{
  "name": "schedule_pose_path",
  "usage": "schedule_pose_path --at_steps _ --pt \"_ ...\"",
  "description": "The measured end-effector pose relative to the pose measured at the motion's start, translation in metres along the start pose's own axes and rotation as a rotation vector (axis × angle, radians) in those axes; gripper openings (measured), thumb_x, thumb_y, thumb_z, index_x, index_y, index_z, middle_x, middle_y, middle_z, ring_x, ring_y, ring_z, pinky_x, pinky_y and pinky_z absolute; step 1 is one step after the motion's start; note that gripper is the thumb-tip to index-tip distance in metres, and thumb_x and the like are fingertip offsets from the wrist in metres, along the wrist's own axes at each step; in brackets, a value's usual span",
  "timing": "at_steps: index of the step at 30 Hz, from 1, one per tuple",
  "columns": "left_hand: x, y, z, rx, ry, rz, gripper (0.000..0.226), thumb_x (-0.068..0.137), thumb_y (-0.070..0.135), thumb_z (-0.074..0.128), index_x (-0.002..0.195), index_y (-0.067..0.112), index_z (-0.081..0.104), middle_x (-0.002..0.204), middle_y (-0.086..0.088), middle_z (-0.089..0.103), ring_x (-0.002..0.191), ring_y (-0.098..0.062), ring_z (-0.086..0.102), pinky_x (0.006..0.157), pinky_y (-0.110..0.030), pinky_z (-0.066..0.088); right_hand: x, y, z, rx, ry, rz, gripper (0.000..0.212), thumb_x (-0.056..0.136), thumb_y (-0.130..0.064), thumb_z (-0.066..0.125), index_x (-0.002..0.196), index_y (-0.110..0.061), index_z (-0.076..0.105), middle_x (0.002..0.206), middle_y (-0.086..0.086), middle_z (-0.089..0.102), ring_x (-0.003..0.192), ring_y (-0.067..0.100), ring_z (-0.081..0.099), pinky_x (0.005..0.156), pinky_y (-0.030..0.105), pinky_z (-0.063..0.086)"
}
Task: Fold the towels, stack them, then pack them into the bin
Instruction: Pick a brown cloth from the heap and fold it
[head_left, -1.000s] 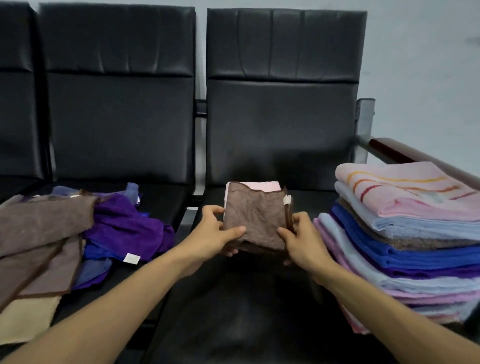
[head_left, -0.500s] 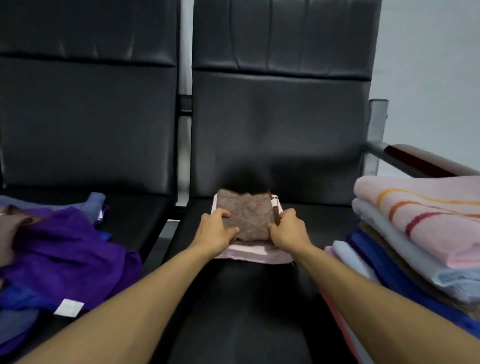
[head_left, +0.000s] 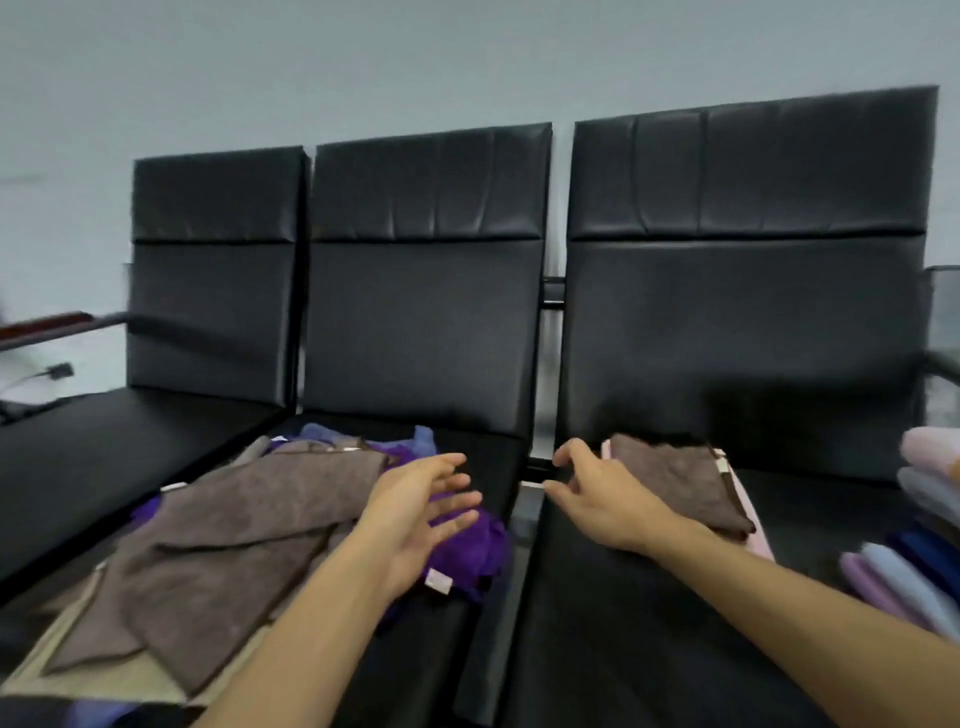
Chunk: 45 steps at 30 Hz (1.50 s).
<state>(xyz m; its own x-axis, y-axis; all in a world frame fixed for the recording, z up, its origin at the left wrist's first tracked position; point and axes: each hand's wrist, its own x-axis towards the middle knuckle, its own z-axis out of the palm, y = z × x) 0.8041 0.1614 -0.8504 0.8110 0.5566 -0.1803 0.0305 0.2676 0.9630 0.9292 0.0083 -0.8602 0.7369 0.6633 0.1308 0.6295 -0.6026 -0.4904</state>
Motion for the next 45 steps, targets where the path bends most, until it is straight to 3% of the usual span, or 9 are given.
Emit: schedule_pose_path --at_steps 3,8,11,13,17,23,31,40,45 --pt "0.004 0.012 -0.040 0.083 0.273 0.206 0.026 0.090 -0.003 0.044 0.084 0.013 0.063 0.073 -0.007 0.061 0.056 -0.015 0.054 0.047 -0.021 0.043 0.013 -0.048 0.026 0.143 -0.152 -0.078 0.031 0.095 -0.034 0.053 0.123 -0.024 0.044 0.082 -0.003 0.065 0.066 0.011 0.062 0.051 0.015 0.047" --pt "0.003 0.015 -0.086 0.040 0.528 0.283 0.025 0.092 0.008 0.044 0.085 0.016 0.067 0.071 -0.002 0.060 0.064 -0.019 0.056 0.061 -0.030 0.045 0.041 -0.105 0.073 0.396 -0.203 -0.058 0.032 0.096 -0.021 0.053 0.127 -0.027 0.055 0.083 0.002 0.061 0.073 0.019 0.060 0.052 0.028 0.055" --pt "0.001 0.013 -0.100 0.021 0.595 0.305 0.022 0.088 0.021 0.045 0.099 0.029 0.063 0.109 -0.012 0.066 0.097 -0.032 0.063 0.086 -0.039 0.051 0.053 -0.128 0.099 0.432 -0.187 -0.040 0.035 0.095 -0.020 0.055 0.130 -0.025 0.058 0.112 0.002 0.063 0.094 0.015 0.059 0.071 0.027 0.055" --pt "-0.002 0.015 -0.101 0.029 0.612 0.324 0.019 0.090 0.023 0.045 0.095 0.034 0.060 0.119 -0.013 0.063 0.106 -0.030 0.061 0.092 -0.040 0.050 0.057 -0.136 0.106 0.365 -0.088 -0.085 0.036 0.092 -0.019 0.061 0.128 -0.022 0.060 0.127 0.000 0.060 0.112 0.012 0.055 0.092 0.023 0.044" --pt "-0.002 0.015 -0.099 0.034 0.647 0.375 0.026 0.094 0.019 0.044 0.079 0.037 0.056 0.127 0.000 0.059 0.108 -0.027 0.059 0.097 -0.043 0.048 0.060 -0.150 0.098 0.461 0.207 -0.119 0.023 0.082 -0.010 0.072 0.103 -0.018 0.074 0.099 -0.003 0.072 0.087 0.003 0.062 0.077 0.005 0.041" --pt "-0.003 0.018 -0.081 0.162 0.635 0.431 0.020 0.094 0.011 0.044 0.102 0.018 0.062 0.091 0.017 0.053 0.092 -0.010 0.054 0.083 -0.028 0.042 0.044 -0.147 0.043 0.632 0.479 -0.209 0.027 0.080 0.001 0.068 0.084 -0.025 0.076 0.079 -0.016 0.070 0.076 -0.006 0.065 0.077 0.011 0.050" --pt "-0.006 0.009 -0.018 0.417 0.212 0.563 0.020 0.092 0.012 0.051 0.095 0.027 0.064 0.080 0.003 0.064 0.068 -0.013 0.057 0.075 -0.034 0.049 -0.022 -0.074 -0.031 0.671 0.532 -0.258 0.040 0.087 0.006 0.058 0.080 -0.031 0.070 0.087 -0.015 0.071 0.086 0.001 0.065 0.077 0.011 0.046" --pt "-0.036 -0.028 0.100 0.486 -0.746 0.283 0.073 0.085 -0.008 0.063 0.145 0.019 0.032 0.127 0.005 0.052 0.123 -0.004 0.047 0.093 -0.011 0.044 -0.119 0.053 -0.060 0.716 0.219 -0.128 0.032 0.087 0.014 0.055 0.101 -0.015 0.054 0.083 0.000 0.072 0.082 0.003 0.066 0.074 0.014 0.049" --pt "-0.035 -0.037 0.130 0.510 -0.786 0.327 0.036 0.085 0.005 0.068 0.121 0.009 0.062 0.108 -0.005 0.070 0.096 -0.008 0.065 0.085 -0.021 0.052 -0.140 0.084 -0.072 0.707 0.291 -0.088 0.026 0.082 0.014 0.061 0.091 -0.010 0.054 0.076 0.002 0.070 0.075 0.002 0.065 0.072 0.012 0.048"
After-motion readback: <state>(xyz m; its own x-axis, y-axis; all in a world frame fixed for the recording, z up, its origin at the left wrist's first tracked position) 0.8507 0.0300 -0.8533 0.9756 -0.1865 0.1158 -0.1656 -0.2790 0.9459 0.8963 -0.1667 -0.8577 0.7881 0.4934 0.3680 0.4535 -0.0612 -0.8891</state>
